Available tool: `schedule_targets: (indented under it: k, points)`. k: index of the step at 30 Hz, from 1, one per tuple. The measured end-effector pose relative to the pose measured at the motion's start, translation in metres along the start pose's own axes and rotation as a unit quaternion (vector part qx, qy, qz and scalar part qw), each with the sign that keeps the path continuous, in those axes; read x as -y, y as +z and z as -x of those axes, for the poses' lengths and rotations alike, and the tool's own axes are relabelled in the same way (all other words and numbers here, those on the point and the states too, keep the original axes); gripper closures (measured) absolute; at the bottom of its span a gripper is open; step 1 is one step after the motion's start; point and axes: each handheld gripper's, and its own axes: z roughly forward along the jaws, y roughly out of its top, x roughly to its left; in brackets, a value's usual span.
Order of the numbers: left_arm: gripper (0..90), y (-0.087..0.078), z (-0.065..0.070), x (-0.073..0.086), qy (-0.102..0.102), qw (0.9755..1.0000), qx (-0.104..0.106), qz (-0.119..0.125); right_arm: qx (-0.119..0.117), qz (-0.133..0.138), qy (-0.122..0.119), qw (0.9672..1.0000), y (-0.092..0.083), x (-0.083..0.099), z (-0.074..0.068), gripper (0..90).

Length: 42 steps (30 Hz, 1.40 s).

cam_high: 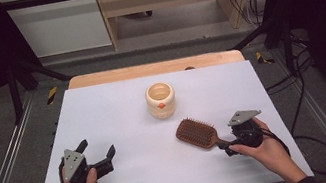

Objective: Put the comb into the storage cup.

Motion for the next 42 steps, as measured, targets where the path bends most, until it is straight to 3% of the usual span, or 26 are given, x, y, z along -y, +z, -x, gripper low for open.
schedule_targets:
  k: [29, 42]
  points:
    - [2.4, 0.000, -0.003, 0.000, 0.002, 1.0000, -0.001, 0.002, -0.031, -0.068, -0.017, 0.9971, 0.018, -0.004, 0.001, 25.3]
    - [2.7, 0.001, -0.002, 0.001, 0.003, 1.0000, 0.004, 0.001, -0.040, -0.076, -0.015, 0.9962, 0.020, -0.001, 0.003, 35.2]
